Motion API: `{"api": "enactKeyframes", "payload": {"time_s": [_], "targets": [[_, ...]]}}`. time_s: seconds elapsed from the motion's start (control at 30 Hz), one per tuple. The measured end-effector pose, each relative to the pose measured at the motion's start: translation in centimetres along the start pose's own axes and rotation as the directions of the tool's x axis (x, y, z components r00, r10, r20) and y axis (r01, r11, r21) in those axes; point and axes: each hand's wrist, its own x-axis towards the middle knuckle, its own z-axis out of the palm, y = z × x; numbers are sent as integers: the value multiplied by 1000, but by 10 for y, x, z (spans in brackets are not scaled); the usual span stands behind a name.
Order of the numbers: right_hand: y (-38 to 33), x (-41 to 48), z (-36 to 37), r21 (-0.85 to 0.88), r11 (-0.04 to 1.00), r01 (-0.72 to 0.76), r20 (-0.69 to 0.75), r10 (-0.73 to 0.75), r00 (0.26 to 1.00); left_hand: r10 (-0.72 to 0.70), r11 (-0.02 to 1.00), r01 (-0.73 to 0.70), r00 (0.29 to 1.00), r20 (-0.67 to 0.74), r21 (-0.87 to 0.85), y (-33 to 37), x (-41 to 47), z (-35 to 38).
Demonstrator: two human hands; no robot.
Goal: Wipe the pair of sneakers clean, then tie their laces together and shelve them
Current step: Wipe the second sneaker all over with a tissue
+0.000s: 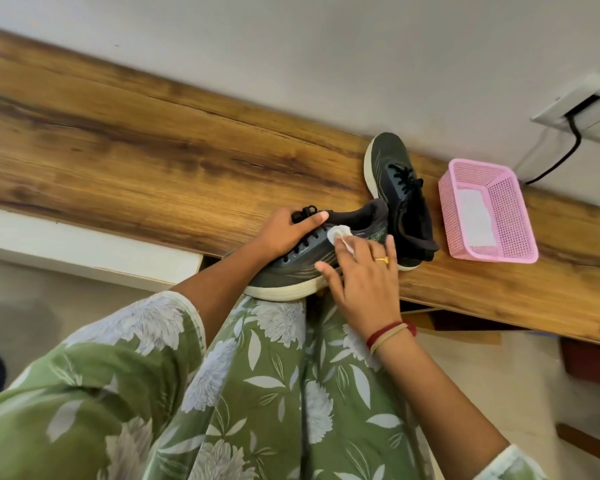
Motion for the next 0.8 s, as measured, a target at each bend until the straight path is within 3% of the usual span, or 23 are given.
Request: {"api": "enactKeyframes", "payload": {"time_s": [0.17,0.27,0.4,0.53,0.67,0.8], "targets": [[-11,-6,3,-23,981,190,60,-189,980,27,1000,-27,1000,6,11,-3,4,0],[1,0,-2,-8,999,53,44,-53,998,11,1000,-11,1000,10,9,-5,6,0],[-12,-5,1,18,979,203,90,-203,975,36,999,-36,999,26,18,-5,7,0],[-3,1,-3,0,997,83,69,-82,994,19,999,-20,1000,19,45,-7,8,0],[-9,-1,-2,2,976,218,77,-217,973,29,999,-31,999,39,36,-10,9,1],[-4,3,-5,2,990,138,97,-138,986,36,999,-37,998,58,19,-9,11,0]]}}
